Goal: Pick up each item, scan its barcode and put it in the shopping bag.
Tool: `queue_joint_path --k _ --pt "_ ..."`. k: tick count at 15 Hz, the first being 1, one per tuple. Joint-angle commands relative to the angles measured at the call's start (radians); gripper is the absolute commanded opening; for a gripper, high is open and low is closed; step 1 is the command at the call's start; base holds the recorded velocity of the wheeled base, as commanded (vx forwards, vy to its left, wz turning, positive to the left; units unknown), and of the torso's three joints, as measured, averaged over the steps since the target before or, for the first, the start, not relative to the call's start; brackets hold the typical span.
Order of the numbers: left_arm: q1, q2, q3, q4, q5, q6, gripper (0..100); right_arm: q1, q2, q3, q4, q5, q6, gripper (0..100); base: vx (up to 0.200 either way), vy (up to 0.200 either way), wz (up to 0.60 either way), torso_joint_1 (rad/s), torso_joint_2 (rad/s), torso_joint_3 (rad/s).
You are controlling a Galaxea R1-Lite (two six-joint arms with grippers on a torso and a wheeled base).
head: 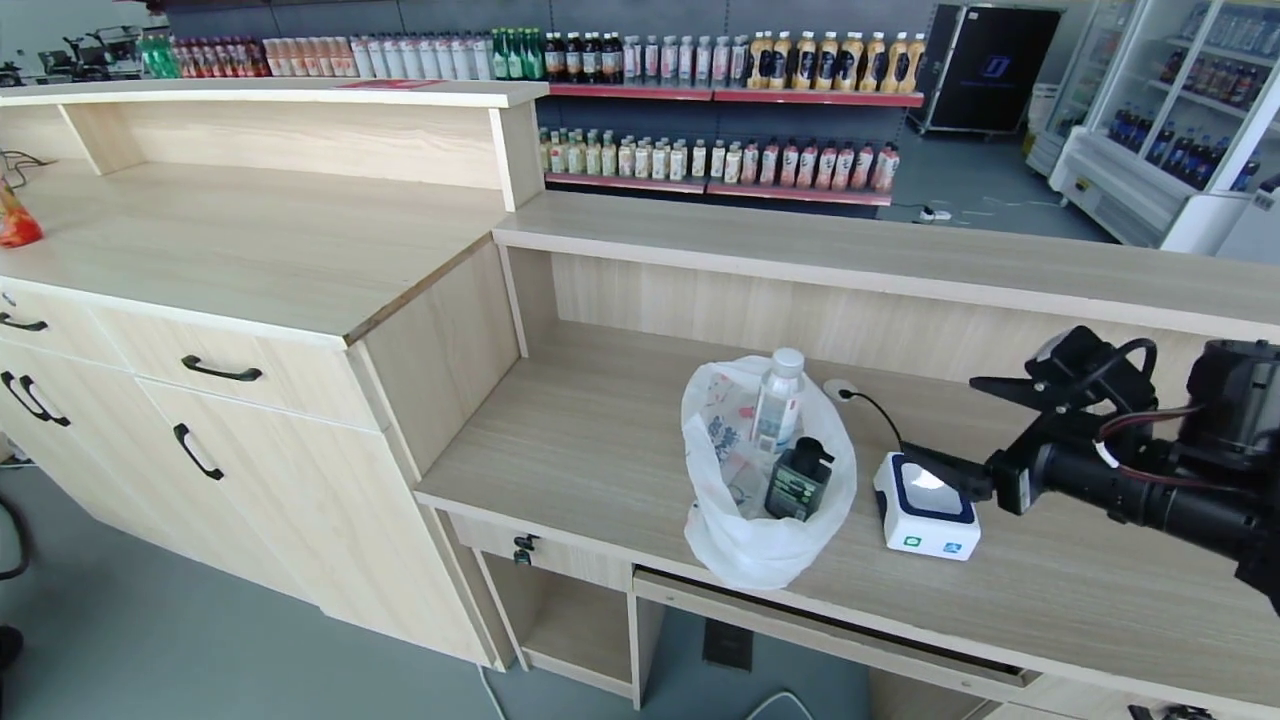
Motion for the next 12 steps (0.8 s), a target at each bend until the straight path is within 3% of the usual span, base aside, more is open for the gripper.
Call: queue_joint_path --k 1,3,6,7,9,12 --pt "0.0 0.0 0.0 0.0 0.0 0.0 100 -0.022 -0.217 0.006 0.042 -0.095 0.048 100 0.0 0.0 -0.6 -0.007 0.0 0.007" --pt "0.0 0.0 0.0 0.0 0.0 0.0 100 -0.022 -0.34 0.02 0.127 -0.193 0.131 100 0.0 0.0 -0.6 0.01 0.0 0.002" --pt "0.0 0.0 0.0 0.0 0.0 0.0 100 -0.026 -0.476 0.11 0.168 -0.254 0.334 100 0.0 0.0 0.0 0.0 0.0 0.0" --pt "0.0 0.0 0.0 0.0 0.0 0.0 100 -0.033 -0.524 0.152 0.177 -0.305 0.338 100 0.0 0.0 0.0 0.0 0.0 0.0" --pt "0.0 0.0 0.0 0.0 0.0 0.0 100 -0.019 -0.633 0.267 0.188 -0.405 0.349 100 0.0 0.0 0.0 0.0 0.0 0.0" --pt "0.0 0.0 0.0 0.0 0.0 0.0 100 -0.015 -0.887 0.512 0.234 -0.442 0.396 100 0.0 0.0 0.0 0.0 0.0 0.0"
